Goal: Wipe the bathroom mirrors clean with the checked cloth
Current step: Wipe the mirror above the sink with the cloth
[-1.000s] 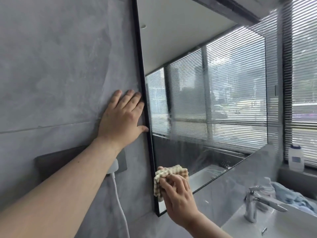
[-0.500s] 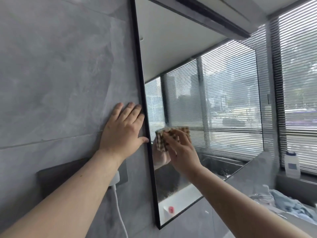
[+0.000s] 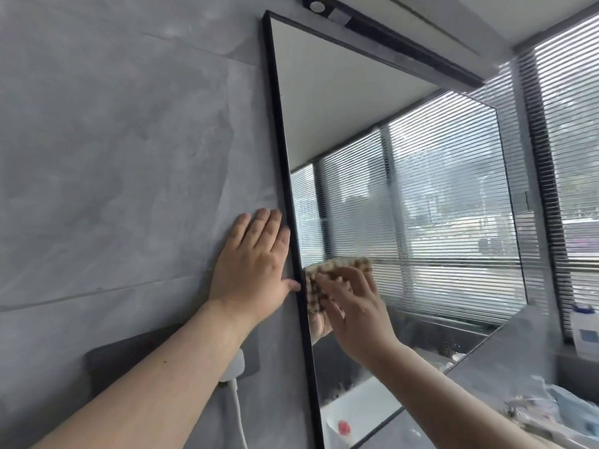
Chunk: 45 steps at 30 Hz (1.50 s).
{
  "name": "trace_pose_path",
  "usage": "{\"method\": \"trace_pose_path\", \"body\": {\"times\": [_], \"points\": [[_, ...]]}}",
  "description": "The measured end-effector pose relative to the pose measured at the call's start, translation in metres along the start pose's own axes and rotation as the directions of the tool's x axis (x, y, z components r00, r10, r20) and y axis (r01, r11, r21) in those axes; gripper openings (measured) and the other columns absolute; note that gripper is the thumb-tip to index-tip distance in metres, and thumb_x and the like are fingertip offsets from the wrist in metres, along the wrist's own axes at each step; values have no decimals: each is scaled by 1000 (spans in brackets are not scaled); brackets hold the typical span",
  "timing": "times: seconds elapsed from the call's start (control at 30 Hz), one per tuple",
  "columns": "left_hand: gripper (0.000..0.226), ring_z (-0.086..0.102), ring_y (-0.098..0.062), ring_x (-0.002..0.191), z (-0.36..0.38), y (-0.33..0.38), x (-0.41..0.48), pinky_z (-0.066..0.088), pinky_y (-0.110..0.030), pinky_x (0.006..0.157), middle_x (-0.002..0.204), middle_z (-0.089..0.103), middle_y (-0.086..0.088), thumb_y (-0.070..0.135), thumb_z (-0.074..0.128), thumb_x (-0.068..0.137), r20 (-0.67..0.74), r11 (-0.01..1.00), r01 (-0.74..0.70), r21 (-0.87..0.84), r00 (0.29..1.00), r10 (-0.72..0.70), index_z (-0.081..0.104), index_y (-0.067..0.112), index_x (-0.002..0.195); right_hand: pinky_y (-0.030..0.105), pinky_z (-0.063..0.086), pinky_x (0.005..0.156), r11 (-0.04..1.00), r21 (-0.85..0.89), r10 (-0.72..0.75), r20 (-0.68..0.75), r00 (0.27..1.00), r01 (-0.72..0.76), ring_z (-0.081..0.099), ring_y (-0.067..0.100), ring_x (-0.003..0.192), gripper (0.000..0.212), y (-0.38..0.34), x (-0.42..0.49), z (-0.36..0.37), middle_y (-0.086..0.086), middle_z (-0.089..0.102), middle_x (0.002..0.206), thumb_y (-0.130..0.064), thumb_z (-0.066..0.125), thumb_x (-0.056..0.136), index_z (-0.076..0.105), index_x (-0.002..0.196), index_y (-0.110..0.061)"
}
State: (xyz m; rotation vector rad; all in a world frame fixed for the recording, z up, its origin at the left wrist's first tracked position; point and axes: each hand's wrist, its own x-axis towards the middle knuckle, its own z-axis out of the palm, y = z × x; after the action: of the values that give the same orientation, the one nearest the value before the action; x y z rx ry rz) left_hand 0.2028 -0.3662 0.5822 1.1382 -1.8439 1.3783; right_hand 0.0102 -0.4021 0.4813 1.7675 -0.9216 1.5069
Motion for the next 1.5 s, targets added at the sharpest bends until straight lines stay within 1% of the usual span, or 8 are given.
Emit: {"method": "trace_pose_path", "body": {"times": [0.23, 0.4, 0.5, 0.6, 0.93, 1.1, 1.27, 1.5], "points": [[62, 63, -33, 111, -15, -20, 32, 48, -44, 91, 119, 69, -13, 45, 95, 51, -59, 996, -77, -54, 996, 73, 73, 9, 98, 43, 51, 84, 997, 47, -56, -24, 998, 57, 50, 33, 112, 38, 1, 19, 2, 2, 48, 130, -26, 52, 91, 68, 125, -20], [89, 43, -34, 139, -26, -45, 49, 29, -47, 113, 145, 51, -18, 66, 79, 63, -25, 995, -78, 62, 996, 80, 63, 6, 127, 46, 50, 85, 998, 34, -59, -33, 998, 60, 50, 37, 111, 42, 0, 63, -3, 9, 55, 127, -27, 50, 88, 68, 125, -19], [112, 10, -28, 153, -31, -49, 52, 1, -49, 124, 165, 16, -14, 84, 43, 76, 67, 981, -38, 193, 997, 26, 21, 9, 156, 50, 50, 88, 998, 44, -41, -8, 999, 42, 49, 38, 111, 43, -4, 97, -8, 11, 56, 126, -27, 51, 88, 68, 126, -18], [111, 2, -29, 153, -31, -48, 50, -3, -50, 123, 166, 6, -14, 85, 29, 79, 78, 971, -39, 236, 997, 21, 11, 9, 158, 53, 44, 100, 997, 74, 6, 50, 999, -9, 44, 37, 119, 46, -8, 130, -18, 10, 54, 129, -30, 57, 87, 65, 130, -19], [104, 3, -31, 153, -37, -49, 48, -5, -50, 123, 166, 7, -16, 77, 39, 85, 113, 991, -63, 120, 992, 49, 13, 8, 158, 51, 44, 102, 991, 88, 88, 93, 992, -97, 43, 31, 123, 42, -7, 154, -26, 3, 54, 127, -21, 72, 85, 68, 127, -23], [118, 37, -30, 130, -50, -56, 83, 23, -43, 113, 145, 40, -12, 87, 55, 65, 92, 980, -150, 128, 986, 138, 34, 5, 148, 48, 50, 96, 997, 66, 35, 119, 992, -43, 50, 31, 118, 43, 2, 128, -25, 1, 51, 126, -32, 62, 83, 68, 124, -23], [141, -5, -36, 152, -65, -74, 148, -6, -55, 121, 164, 0, -22, 96, 46, 61, 150, 968, -139, 211, 983, 109, 6, -1, 156, 47, 49, 96, 999, 38, 15, 120, 993, -20, 46, 29, 122, 48, 5, 155, -28, -1, 49, 132, -41, 52, 87, 64, 130, -24], [136, -1, -30, 153, -51, -78, 145, -4, -47, 124, 166, 5, -17, 92, 50, 63, 38, 986, -121, 111, 992, 117, 10, 2, 157, 36, 39, 103, 999, 37, 19, 46, 999, -21, 45, 29, 121, 45, 0, 240, -34, 6, 51, 129, -16, 66, 88, 63, 133, -20]]}}
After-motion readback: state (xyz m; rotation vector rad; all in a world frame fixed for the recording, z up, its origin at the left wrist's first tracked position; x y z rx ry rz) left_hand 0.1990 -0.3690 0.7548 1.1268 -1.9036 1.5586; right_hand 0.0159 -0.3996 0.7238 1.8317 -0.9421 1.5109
